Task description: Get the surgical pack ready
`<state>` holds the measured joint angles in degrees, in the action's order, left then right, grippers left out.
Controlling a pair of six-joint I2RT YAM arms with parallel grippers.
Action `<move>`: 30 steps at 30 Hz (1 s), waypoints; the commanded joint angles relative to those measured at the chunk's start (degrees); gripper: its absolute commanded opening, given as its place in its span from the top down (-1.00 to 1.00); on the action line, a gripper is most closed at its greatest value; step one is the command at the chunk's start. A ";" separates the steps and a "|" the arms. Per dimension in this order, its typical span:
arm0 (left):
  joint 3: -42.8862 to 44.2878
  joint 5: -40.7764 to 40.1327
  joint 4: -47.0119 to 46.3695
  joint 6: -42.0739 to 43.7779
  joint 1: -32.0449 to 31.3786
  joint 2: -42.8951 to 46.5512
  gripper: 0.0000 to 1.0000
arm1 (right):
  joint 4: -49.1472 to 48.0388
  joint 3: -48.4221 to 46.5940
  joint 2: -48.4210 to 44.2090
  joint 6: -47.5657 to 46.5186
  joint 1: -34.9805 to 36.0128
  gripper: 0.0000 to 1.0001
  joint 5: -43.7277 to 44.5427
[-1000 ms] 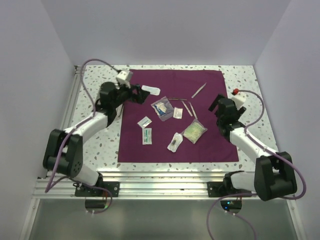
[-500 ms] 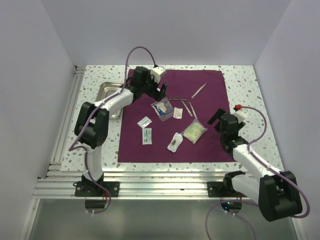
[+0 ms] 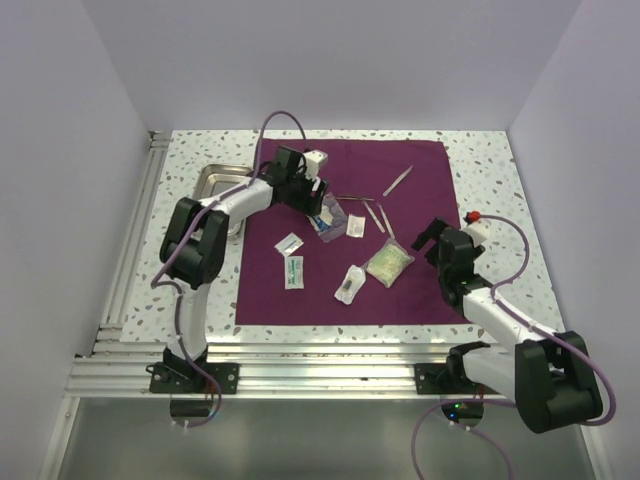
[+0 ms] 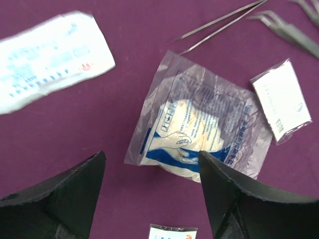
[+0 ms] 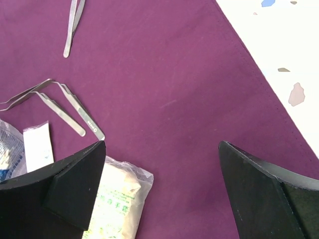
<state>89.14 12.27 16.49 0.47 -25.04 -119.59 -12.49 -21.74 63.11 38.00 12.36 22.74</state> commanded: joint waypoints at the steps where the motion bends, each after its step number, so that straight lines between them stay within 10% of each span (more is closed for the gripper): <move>1: 4.45 -0.14 3.63 -2.66 0.34 -2.57 -0.54 | -3.42 0.47 -0.27 0.76 0.03 -0.97 -1.03; 10: 5.16 2.49 5.22 -4.78 0.25 -4.77 -0.23 | -2.19 -0.41 0.26 0.24 0.03 -0.97 -1.12; 19: 6.31 7.06 5.92 -6.45 0.34 -5.66 0.98 | -1.75 -0.32 -0.27 -0.12 0.03 -0.97 -0.59; 30: -2.89 9.00 3.03 -11.53 6.04 6.72 1.00 | -1.66 -0.85 0.43 -0.29 0.03 -0.97 -0.86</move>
<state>89.89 19.90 21.37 -7.75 -22.41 -121.21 -13.10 -21.50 63.48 37.93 12.36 21.50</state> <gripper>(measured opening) 0.005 0.986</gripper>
